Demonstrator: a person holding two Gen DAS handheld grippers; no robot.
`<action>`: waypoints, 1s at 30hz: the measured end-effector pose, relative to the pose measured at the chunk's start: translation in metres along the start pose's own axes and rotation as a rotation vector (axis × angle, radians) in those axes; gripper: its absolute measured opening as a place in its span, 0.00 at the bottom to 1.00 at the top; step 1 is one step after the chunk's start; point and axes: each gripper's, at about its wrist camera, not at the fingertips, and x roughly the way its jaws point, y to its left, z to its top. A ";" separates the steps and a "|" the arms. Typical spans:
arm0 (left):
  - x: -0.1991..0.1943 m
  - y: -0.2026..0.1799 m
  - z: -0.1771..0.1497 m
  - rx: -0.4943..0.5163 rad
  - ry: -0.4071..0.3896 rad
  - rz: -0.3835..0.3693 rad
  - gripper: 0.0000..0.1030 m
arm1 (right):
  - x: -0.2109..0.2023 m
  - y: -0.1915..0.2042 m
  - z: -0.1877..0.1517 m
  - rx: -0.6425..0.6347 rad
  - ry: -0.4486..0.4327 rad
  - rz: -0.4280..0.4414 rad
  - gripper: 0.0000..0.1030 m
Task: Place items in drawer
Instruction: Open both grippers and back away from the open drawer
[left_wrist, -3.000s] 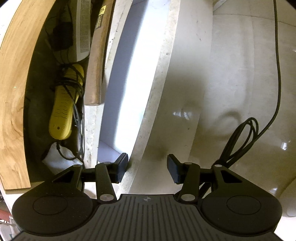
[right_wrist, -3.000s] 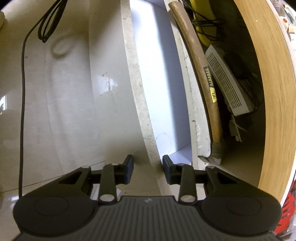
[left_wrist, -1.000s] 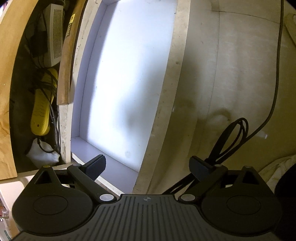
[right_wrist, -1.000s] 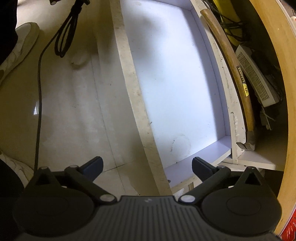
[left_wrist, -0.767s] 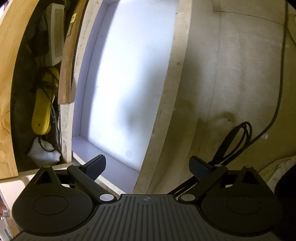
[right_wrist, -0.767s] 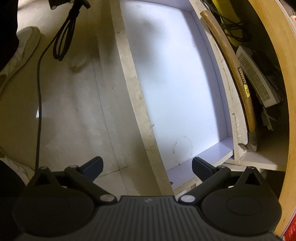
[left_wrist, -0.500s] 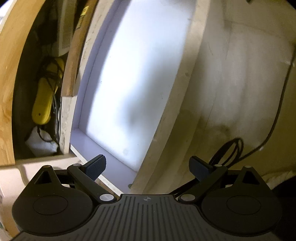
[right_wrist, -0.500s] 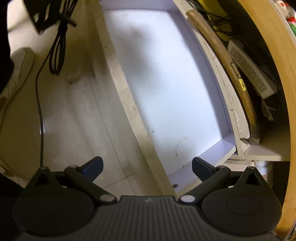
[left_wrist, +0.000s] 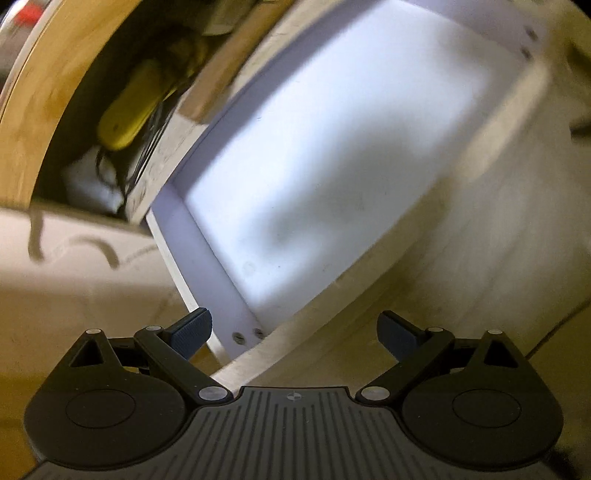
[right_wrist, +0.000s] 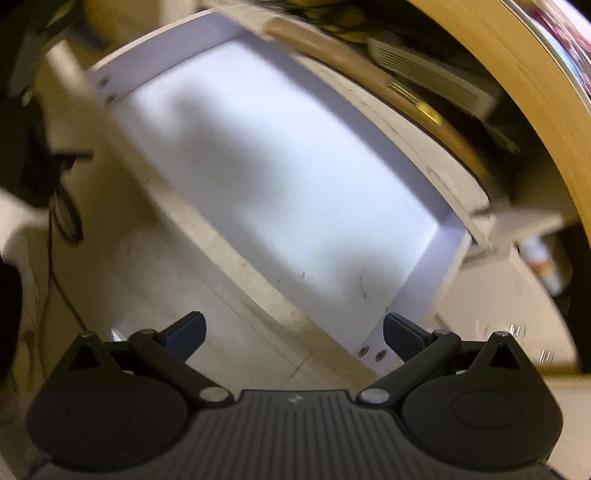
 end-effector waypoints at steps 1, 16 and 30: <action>-0.001 0.003 0.001 -0.043 0.000 -0.017 0.96 | -0.001 -0.002 0.001 0.039 0.004 0.010 0.99; -0.009 0.034 -0.003 -0.511 0.050 -0.122 0.94 | 0.005 -0.030 -0.008 0.535 0.064 0.067 1.00; -0.016 0.042 -0.011 -0.714 0.040 -0.210 0.93 | 0.003 -0.041 -0.012 0.660 0.048 0.034 0.99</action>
